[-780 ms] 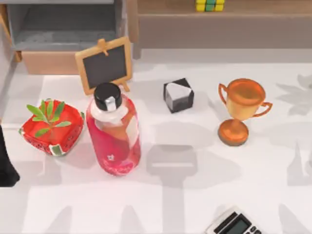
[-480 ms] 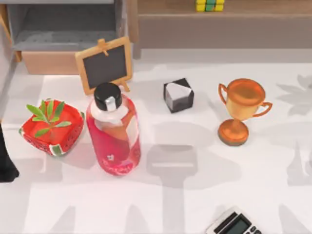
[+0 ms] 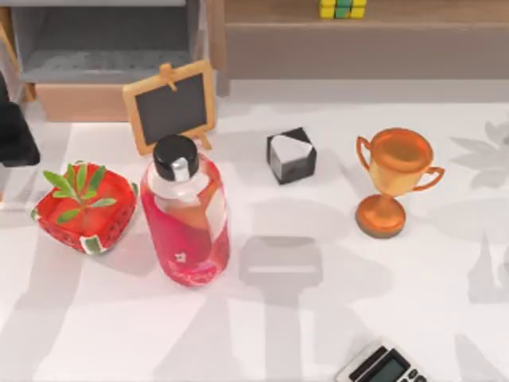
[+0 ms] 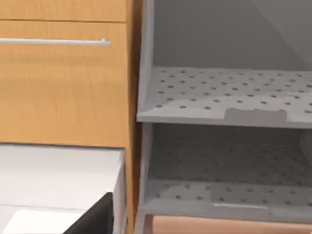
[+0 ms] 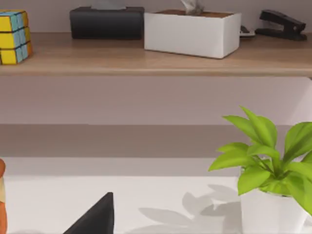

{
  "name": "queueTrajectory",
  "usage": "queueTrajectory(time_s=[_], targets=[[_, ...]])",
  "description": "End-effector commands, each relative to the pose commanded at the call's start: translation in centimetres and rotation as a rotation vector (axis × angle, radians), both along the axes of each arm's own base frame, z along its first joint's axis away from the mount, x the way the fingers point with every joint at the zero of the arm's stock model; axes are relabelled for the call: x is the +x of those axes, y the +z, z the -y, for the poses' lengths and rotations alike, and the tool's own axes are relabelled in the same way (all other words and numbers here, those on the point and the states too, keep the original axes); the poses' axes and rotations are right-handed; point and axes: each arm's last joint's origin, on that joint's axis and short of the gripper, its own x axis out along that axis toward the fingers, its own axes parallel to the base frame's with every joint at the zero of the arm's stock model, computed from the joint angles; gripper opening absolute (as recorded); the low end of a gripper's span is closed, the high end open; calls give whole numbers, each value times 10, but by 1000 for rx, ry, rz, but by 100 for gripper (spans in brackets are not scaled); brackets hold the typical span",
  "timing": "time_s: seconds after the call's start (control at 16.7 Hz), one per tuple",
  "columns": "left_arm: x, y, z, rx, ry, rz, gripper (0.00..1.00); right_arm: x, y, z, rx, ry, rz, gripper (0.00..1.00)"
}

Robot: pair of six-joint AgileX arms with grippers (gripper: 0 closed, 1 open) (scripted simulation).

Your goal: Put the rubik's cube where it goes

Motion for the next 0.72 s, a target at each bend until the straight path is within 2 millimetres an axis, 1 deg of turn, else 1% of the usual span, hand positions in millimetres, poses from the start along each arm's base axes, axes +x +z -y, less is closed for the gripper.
queueTrajectory(time_s=[0.12,0.18,0.24,0.36,0.48,0.54,0.66,0.72], targets=[[40,19,20,9,9,-21,100,0,0,0,0,0,0,100],[62,26,34,16,11,-28,100,0,0,0,0,0,0,100],[84,30,50,22,11,-32,100,0,0,0,0,0,0,100],[126,32,89,32,5,-25,100,0,0,0,0,0,0,100],[159,28,135,32,-7,-2,100,0,0,0,0,0,0,100],[173,24,159,29,-15,13,100,0,0,0,0,0,0,100],[192,10,207,19,-33,41,100,0,0,0,0,0,0,100],[199,0,230,14,-42,51,100,0,0,0,0,0,0,100]])
